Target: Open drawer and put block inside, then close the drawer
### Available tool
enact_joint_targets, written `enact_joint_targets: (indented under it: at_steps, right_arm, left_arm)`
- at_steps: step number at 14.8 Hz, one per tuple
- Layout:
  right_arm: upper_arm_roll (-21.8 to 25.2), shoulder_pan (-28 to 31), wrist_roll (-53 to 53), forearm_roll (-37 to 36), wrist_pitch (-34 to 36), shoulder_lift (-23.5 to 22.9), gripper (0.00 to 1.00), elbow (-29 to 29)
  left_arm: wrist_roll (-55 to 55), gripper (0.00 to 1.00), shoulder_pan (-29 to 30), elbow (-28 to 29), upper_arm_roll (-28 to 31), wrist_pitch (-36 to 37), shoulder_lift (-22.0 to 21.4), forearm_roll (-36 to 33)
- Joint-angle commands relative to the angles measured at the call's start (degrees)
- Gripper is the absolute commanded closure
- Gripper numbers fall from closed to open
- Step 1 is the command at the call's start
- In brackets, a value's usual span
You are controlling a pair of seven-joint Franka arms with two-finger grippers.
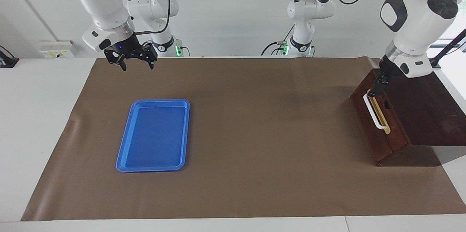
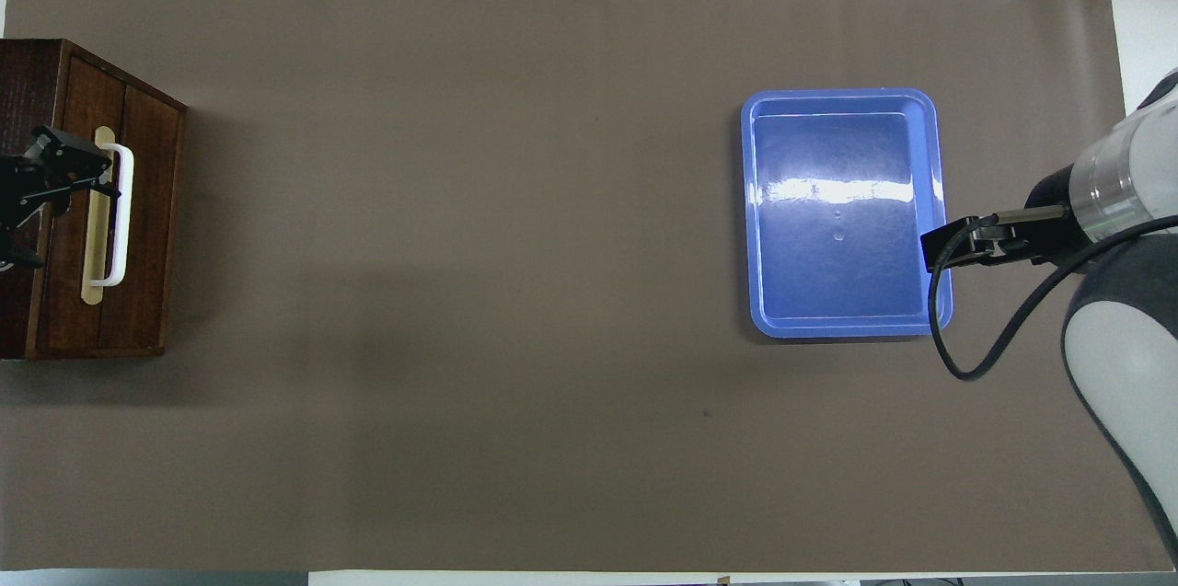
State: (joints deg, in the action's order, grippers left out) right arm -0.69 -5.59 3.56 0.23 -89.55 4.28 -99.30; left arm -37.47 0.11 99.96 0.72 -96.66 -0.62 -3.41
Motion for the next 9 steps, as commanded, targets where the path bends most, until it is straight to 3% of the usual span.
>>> enact_joint_targets:
  at_steps: [1,9]
  right_arm:
    - [-0.4,0.8,-1.5,-0.9,0.2,1.3,0.0,-1.1]
    - [-0.4,0.8,-1.5,-0.9,0.2,1.3,0.0,-1.1]
  left_arm:
    - [14.7,0.0,-0.7,-0.5,-1.1,4.6,-2.2,1.0]
    - [33.4,0.0,-0.8,-2.8,-1.3,7.2,-1.3,3.6]
